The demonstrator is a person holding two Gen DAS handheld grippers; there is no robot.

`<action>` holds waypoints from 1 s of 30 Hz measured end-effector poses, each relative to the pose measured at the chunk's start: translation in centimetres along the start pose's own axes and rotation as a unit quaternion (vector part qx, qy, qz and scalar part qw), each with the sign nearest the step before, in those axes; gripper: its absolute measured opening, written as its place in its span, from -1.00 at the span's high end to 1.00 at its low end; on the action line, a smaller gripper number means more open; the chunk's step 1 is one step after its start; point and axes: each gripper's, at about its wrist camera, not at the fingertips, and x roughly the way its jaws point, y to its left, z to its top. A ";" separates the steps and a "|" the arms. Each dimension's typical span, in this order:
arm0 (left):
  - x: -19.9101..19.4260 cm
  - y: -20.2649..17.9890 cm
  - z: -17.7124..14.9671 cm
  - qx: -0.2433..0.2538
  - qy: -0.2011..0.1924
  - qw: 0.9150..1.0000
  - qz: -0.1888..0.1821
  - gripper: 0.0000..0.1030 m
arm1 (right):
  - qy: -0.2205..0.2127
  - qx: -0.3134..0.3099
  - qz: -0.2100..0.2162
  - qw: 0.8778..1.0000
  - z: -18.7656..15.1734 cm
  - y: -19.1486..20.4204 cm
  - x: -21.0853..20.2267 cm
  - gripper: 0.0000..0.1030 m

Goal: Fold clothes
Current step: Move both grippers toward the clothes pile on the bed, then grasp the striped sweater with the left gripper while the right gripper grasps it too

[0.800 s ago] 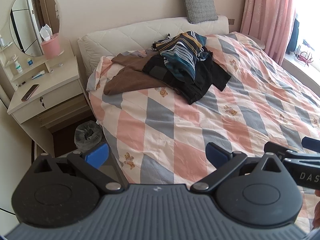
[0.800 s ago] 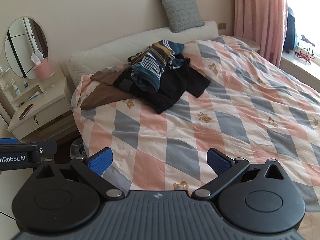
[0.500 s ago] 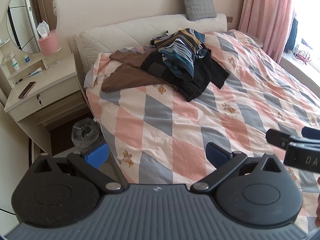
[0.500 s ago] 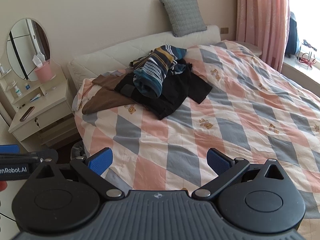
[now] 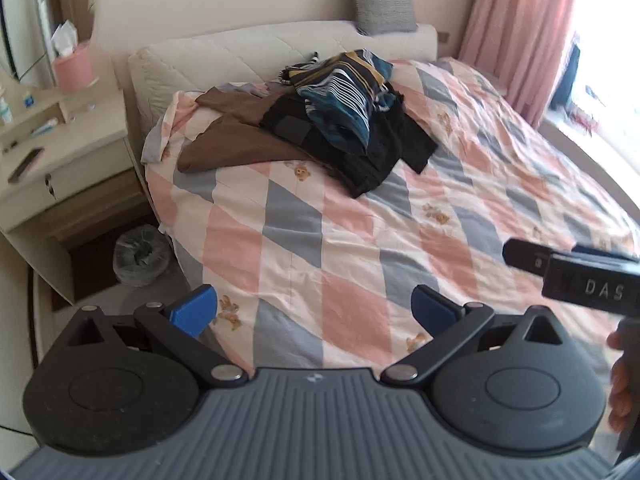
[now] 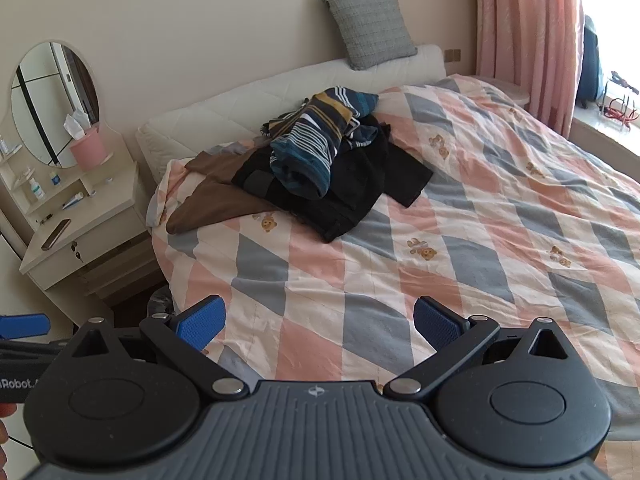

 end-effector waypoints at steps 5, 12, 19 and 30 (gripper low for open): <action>2.7 1.3 0.8 0.006 0.001 1.000 0.002 -0.98 | 0.001 0.012 -0.006 1.000 0.6 -0.1 2.0 -1.00; 9.6 3.5 4.0 0.092 0.011 0.996 0.000 -0.98 | -0.048 0.065 0.002 0.997 1.4 -0.8 5.9 -1.00; 18.8 5.4 10.3 0.233 -0.020 0.972 -0.007 -0.93 | -0.024 0.097 -0.014 0.995 3.2 -0.1 14.9 -1.00; 32.4 8.3 20.5 0.430 -0.091 0.898 -0.039 -0.68 | 0.020 0.225 -0.043 0.973 7.5 0.9 29.8 -1.00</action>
